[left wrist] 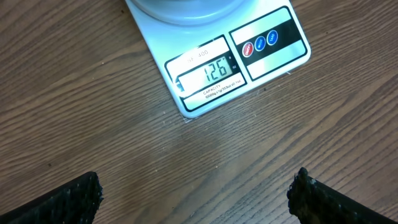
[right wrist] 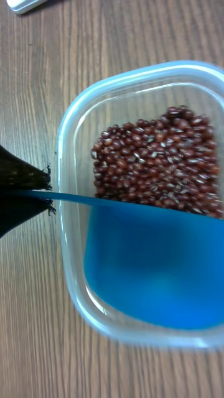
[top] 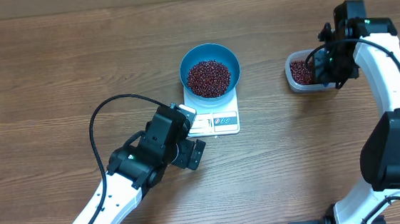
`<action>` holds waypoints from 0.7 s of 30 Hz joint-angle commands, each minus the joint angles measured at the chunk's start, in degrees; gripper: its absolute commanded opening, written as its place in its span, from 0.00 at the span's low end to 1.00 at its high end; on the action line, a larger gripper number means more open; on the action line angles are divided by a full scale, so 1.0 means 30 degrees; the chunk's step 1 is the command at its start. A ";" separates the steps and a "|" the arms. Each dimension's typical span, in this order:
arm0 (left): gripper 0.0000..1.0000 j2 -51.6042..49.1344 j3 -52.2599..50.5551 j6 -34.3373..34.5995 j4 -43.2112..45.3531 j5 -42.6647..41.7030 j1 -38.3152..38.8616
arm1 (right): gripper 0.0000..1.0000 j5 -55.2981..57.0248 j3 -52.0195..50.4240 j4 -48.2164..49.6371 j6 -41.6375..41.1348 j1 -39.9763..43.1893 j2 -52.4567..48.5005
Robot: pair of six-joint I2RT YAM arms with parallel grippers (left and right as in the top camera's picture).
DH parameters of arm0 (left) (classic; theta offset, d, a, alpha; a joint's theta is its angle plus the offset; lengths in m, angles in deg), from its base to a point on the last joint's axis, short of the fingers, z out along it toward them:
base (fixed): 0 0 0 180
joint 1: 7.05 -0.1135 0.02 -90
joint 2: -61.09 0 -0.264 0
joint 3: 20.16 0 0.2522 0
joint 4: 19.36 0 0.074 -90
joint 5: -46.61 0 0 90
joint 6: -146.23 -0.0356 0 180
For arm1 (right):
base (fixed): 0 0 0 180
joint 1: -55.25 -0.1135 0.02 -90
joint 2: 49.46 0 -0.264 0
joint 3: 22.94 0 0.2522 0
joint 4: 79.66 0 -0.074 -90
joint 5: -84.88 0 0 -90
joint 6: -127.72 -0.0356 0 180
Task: Scoop item into bowl and weigh 150g on scale
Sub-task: 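Dip the blue scoop into the tub and scoop red beans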
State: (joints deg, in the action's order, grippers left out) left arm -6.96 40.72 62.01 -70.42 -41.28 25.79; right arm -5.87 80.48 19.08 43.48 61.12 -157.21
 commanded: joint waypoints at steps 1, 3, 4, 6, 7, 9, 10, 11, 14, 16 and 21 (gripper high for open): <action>0.99 -0.0029 0.0423 -0.0226 0.0015 -0.0153 -0.0117 | 0.04 -0.1676 -0.0627 0.0299 0.0022 0.0000 0.0080; 0.99 -0.0029 0.0423 -0.0219 0.0015 -0.0153 -0.0117 | 0.04 -0.1807 -0.0619 0.0350 0.0015 0.0000 0.0087; 0.99 -0.0029 0.0423 -0.0219 0.0015 -0.0153 -0.0117 | 0.04 -0.1800 -0.0619 0.0350 0.0015 0.0000 0.0087; 1.00 -0.0029 0.0423 -0.0219 0.0015 -0.0153 -0.0117 | 0.04 -0.1880 -0.0619 0.0342 0.0007 0.0000 0.0087; 0.99 -0.0029 0.0423 -0.0219 0.0015 -0.0153 -0.0117 | 0.04 -0.1989 -0.0619 0.0342 0.0015 0.0000 0.0087; 1.00 -0.0029 0.0423 -0.0226 0.0015 -0.0153 -0.0117 | 0.04 -0.2455 -0.0554 0.0342 0.0036 0.0000 0.0087; 1.00 -0.0029 0.0423 -0.0219 0.0015 -0.0153 -0.0117 | 0.04 -0.2535 -0.0495 0.0328 0.0044 0.0000 0.0087; 1.00 -0.0029 0.0423 -0.0219 0.0015 -0.0153 -0.0117 | 0.04 -0.2659 -0.0437 0.0313 0.0087 0.0000 0.0087; 1.00 -0.0029 0.0423 -0.0219 0.0015 -0.0153 -0.0117 | 0.04 -0.3126 -0.0219 0.0189 0.0102 0.0000 0.0087; 0.99 -0.0029 0.0423 -0.0219 0.0015 -0.0153 -0.0117 | 0.04 -0.4000 -0.0219 0.0204 0.0321 0.0000 0.0087; 1.00 -0.0029 0.0423 -0.0219 0.0015 -0.0153 -0.0117 | 0.04 -0.5807 -0.0219 0.0474 0.0597 0.0000 0.0087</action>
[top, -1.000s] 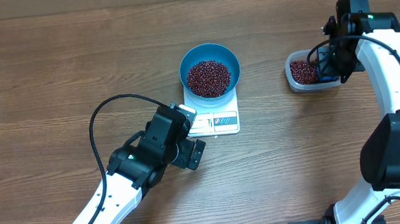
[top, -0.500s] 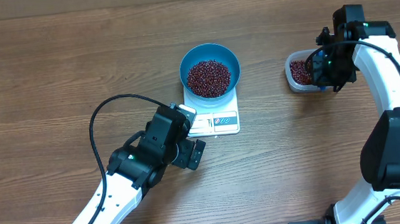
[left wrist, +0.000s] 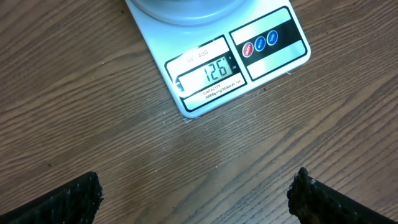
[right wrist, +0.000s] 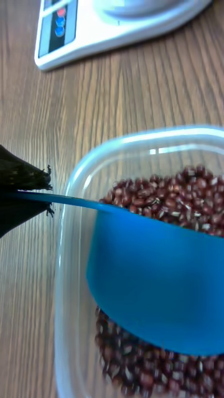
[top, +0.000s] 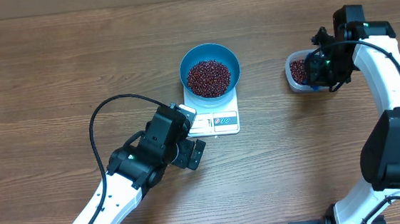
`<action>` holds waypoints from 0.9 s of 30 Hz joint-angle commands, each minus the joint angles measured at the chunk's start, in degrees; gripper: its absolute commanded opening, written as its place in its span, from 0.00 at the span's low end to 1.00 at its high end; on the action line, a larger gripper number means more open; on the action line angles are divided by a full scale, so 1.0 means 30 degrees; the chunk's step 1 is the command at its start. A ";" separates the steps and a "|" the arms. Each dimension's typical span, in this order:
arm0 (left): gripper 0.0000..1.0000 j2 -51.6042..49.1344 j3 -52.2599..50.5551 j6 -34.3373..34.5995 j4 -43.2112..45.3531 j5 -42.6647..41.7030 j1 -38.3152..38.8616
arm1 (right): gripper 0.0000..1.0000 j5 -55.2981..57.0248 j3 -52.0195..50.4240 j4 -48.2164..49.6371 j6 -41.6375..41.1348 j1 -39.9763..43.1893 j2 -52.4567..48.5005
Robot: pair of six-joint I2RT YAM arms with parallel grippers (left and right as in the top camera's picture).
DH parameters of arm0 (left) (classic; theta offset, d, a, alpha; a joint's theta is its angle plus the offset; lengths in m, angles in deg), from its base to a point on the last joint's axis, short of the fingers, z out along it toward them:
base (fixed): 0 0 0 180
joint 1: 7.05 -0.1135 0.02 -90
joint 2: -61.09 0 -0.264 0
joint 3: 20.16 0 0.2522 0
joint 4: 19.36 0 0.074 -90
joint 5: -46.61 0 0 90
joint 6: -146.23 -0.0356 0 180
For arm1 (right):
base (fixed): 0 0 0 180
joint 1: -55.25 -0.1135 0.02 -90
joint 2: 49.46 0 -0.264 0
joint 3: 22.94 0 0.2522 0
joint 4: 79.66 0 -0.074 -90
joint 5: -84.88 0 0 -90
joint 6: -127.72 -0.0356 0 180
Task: Scoop item into bowl and weigh 150g on scale
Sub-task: 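Dip the blue scoop into the tub and scoop red beans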
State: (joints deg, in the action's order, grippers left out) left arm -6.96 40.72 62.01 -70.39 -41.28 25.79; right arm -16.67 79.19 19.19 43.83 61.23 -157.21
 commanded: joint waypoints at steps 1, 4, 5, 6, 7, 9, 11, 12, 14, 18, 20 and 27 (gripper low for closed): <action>0.99 -0.0029 0.0423 -0.0226 0.0007 -0.0153 -0.0117 | 0.04 -0.2324 0.0211 0.0459 0.0474 -0.0036 0.0087; 1.00 -0.0029 0.0423 -0.0219 0.0007 -0.0153 -0.0117 | 0.04 -0.2703 0.0211 0.0539 0.0408 -0.0007 0.0087; 1.00 -0.0029 0.0423 -0.0219 0.0007 -0.0153 -0.0117 | 0.04 -0.2703 0.0211 0.0554 0.0248 0.0044 0.0087; 1.00 -0.0029 0.0423 -0.0219 0.0007 -0.0153 -0.0117 | 0.04 -0.2703 0.0211 0.0576 -0.0029 0.0146 0.0087; 1.00 -0.0029 0.0423 -0.0219 0.0007 -0.0153 -0.0117 | 0.04 -0.2834 0.0211 0.0590 -0.0138 0.0270 0.0087; 1.00 -0.0029 0.0423 -0.0219 0.0007 -0.0153 -0.0117 | 0.04 -0.4051 0.0211 0.0583 -0.0109 0.0867 0.0087; 0.99 -0.0029 0.0423 -0.0226 0.0007 -0.0153 -0.0117 | 0.04 -0.5071 0.0211 0.0576 -0.0102 0.1501 0.0087; 1.00 -0.0029 0.0423 -0.0226 0.0007 -0.0153 -0.0117 | 0.04 -0.5435 0.0211 0.0568 -0.0095 0.1792 0.0087; 1.00 -0.0029 0.0423 -0.0219 0.0007 -0.0153 -0.0117 | 0.04 -0.5996 0.0211 0.0466 -0.0022 0.2339 0.0095; 1.00 -0.0029 0.0423 -0.0226 0.0007 -0.0153 -0.0117 | 0.04 -0.6608 0.0219 0.0168 0.0306 0.3577 0.0131; 1.00 -0.0029 0.0423 -0.0226 0.0007 -0.0153 -0.0117 | 0.04 -0.6863 0.0415 -0.0138 0.0663 0.3985 0.0160; 1.00 -0.0029 0.0423 -0.0219 0.0007 -0.0153 -0.0117 | 0.04 -0.8575 0.1064 -0.0481 0.0976 0.5064 0.0168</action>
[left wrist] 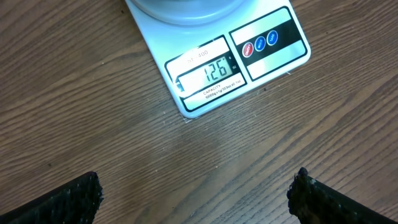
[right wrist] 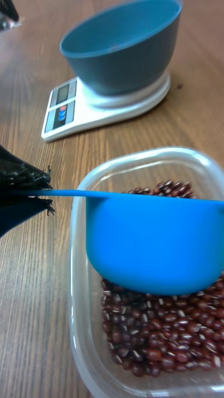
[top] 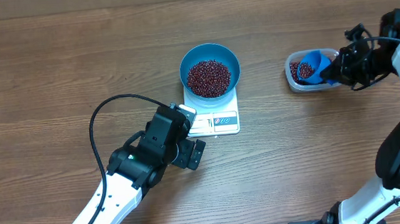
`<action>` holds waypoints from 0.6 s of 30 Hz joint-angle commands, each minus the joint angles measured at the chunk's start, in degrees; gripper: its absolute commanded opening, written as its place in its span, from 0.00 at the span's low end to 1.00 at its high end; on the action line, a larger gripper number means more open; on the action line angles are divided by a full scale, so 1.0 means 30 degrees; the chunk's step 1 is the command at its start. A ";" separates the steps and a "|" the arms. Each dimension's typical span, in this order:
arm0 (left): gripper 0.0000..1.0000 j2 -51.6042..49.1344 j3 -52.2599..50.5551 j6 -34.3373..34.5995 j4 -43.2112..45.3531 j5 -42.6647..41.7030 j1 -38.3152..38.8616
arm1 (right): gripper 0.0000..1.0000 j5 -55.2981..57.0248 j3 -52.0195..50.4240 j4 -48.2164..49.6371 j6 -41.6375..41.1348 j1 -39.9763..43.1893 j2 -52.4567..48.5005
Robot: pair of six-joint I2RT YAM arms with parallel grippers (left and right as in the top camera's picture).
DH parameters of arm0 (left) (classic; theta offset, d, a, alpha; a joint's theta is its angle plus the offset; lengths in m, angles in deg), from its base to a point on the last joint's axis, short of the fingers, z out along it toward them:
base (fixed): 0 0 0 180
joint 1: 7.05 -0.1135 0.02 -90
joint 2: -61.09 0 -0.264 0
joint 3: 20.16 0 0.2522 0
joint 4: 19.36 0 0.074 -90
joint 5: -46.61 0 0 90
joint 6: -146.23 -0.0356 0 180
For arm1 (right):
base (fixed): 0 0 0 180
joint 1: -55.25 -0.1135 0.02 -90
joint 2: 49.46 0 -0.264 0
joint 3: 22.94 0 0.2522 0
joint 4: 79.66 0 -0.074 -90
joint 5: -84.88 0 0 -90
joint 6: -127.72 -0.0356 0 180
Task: Scoop item into bowl and weigh 150g on scale
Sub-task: 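Dip the blue scoop into the tub and scoop red beans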
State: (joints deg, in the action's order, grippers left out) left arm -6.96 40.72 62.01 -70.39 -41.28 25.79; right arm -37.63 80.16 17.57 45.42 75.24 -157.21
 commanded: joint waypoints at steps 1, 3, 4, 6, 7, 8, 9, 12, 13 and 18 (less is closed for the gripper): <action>0.99 -0.0029 0.0423 -0.0226 0.0007 -0.0153 -0.0117 | 0.04 -0.1734 0.0743 0.0051 0.0437 0.0532 0.0160; 1.00 -0.0029 0.0423 -0.0226 0.0007 -0.0153 -0.0117 | 0.04 -0.1785 0.0743 -0.0015 0.0372 0.0896 0.0160; 1.00 -0.0029 0.0423 -0.0219 0.0007 -0.0153 -0.0117 | 0.04 -0.1792 0.0743 -0.0029 0.0364 0.0976 0.0168; 1.00 -0.0029 0.0423 -0.0219 0.0007 -0.0153 -0.0117 | 0.04 -0.1814 0.0743 -0.0240 0.0372 0.1472 0.0160; 1.00 -0.0029 0.0423 -0.0219 0.0007 -0.0153 -0.0117 | 0.04 -0.1996 0.0743 -0.0306 0.0379 0.1690 0.0160; 1.00 -0.0029 0.0423 -0.0219 0.0007 -0.0153 -0.0117 | 0.04 -0.2222 0.0743 -0.0328 0.0393 0.1865 0.0168; 1.00 -0.0029 0.0423 -0.0219 0.0007 -0.0153 -0.0117 | 0.04 -0.2769 0.0743 -0.0379 0.0605 0.2157 0.0160; 0.99 -0.0029 0.0423 -0.0226 0.0007 -0.0153 -0.0117 | 0.04 -0.4685 0.0750 -0.0561 0.1377 0.2943 0.0160; 1.00 -0.0029 0.0423 -0.0219 0.0007 -0.0153 -0.0117 | 0.04 -0.5122 0.0743 -0.0641 0.1617 0.3075 0.0160; 1.00 -0.0029 0.0423 -0.0219 0.0007 -0.0153 -0.0117 | 0.04 -0.7002 0.0743 -0.1078 0.2470 0.3235 0.0160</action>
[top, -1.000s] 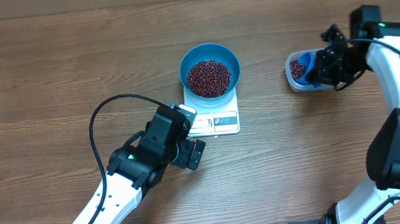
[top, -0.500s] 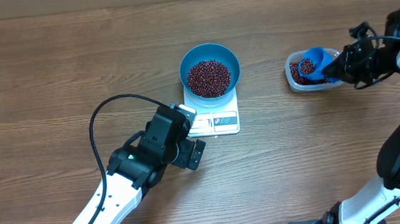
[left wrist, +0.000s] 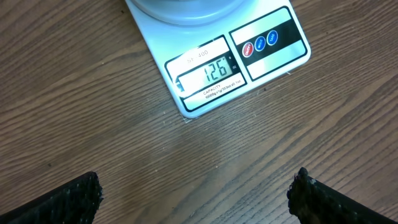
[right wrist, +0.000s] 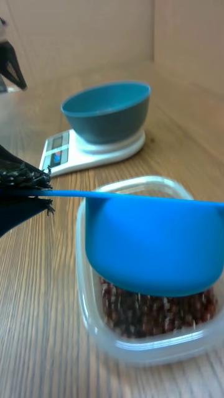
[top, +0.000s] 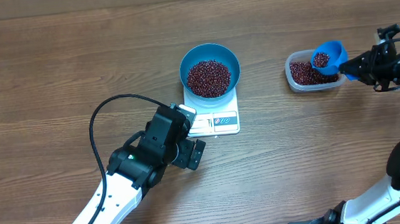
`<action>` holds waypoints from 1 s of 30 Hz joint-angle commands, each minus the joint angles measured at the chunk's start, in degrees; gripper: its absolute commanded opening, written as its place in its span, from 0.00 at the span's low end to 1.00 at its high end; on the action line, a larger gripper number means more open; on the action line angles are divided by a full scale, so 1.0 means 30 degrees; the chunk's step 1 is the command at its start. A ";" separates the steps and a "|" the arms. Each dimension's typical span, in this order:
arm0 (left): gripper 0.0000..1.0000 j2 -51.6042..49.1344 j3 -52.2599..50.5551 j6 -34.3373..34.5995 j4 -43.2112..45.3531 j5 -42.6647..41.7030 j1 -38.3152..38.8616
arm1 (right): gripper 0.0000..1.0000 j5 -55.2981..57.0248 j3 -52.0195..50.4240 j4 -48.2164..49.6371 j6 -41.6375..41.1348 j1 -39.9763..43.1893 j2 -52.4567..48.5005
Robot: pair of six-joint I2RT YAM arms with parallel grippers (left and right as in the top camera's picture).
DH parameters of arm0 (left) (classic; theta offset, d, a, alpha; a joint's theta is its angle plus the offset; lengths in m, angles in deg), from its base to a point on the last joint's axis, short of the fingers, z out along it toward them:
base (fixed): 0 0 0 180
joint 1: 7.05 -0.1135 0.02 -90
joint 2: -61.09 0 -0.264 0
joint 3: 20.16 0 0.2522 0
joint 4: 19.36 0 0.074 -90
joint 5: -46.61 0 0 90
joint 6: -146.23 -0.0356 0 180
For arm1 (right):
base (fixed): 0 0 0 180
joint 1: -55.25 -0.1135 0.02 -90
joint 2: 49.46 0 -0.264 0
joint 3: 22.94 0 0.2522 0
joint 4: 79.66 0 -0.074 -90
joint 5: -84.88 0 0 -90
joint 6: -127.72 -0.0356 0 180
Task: Scoop item into bowl and weigh 150g on scale
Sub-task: 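Dip the blue scoop into the tub and scoop red beans, then carry the filled scoop left over the teal bowl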
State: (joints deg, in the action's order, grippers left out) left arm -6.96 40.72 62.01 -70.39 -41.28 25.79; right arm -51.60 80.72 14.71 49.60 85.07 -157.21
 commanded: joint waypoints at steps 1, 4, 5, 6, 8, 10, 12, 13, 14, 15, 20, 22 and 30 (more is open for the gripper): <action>1.00 -0.0029 0.0423 -0.0219 0.0007 -0.0153 -0.0117 | 0.04 -0.3140 0.0561 -0.0328 0.1450 -0.0153 0.0168; 1.00 -0.0029 0.0423 -0.0219 0.0007 -0.0153 -0.0117 | 0.04 -0.3621 0.0605 -0.0532 0.1443 -0.0627 0.0160; 1.00 -0.0029 0.0423 -0.0219 0.0007 -0.0153 -0.0117 | 0.04 -0.3621 0.0699 -0.0707 0.1443 -0.0831 0.0160; 1.00 -0.0029 0.0423 -0.0219 0.0007 -0.0153 -0.0117 | 0.04 -0.3621 0.0823 -0.0867 0.1450 -0.1056 0.0168; 0.99 -0.0029 0.0423 -0.0219 0.0007 -0.0153 -0.0117 | 0.04 -0.3621 0.1239 -0.1348 0.1537 -0.1559 0.0182; 1.00 -0.0029 0.0423 -0.0219 0.0007 -0.0153 -0.0117 | 0.04 -0.3621 0.1953 -0.1923 0.1581 -0.2280 0.0255; 1.00 -0.0029 0.0423 -0.0219 0.0007 -0.0153 -0.0117 | 0.04 -0.3614 0.2528 -0.2331 0.1647 -0.2914 0.0306; 1.00 -0.0029 0.0423 -0.0219 0.0007 -0.0153 -0.0117 | 0.04 -0.3614 0.2783 -0.2492 0.1647 -0.3242 0.0328; 1.00 -0.0029 0.0423 -0.0219 0.0007 -0.0153 -0.0117 | 0.04 -0.3599 0.3067 -0.2688 0.1654 -0.3628 0.0342; 1.00 -0.0029 0.0423 -0.0219 0.0007 -0.0153 -0.0117 | 0.04 -0.3555 0.3279 -0.2841 0.1654 -0.3934 0.0342; 1.00 -0.0029 0.0423 -0.0219 0.0007 -0.0153 -0.0117 | 0.04 -0.3526 0.4000 -0.3177 0.1647 -0.5705 0.0342; 1.00 -0.0029 0.0423 -0.0226 0.0007 -0.0153 -0.0117 | 0.04 -0.3402 0.4146 -0.3162 0.1639 -0.6470 0.0342; 1.00 -0.0029 0.0423 -0.0219 0.0007 -0.0153 -0.0117 | 0.04 -0.1443 0.4874 -0.3300 0.0976 -0.8663 0.0342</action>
State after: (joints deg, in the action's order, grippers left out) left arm -6.96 40.72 62.01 -70.39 -41.28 25.79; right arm -58.22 91.94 4.63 53.38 60.61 -157.21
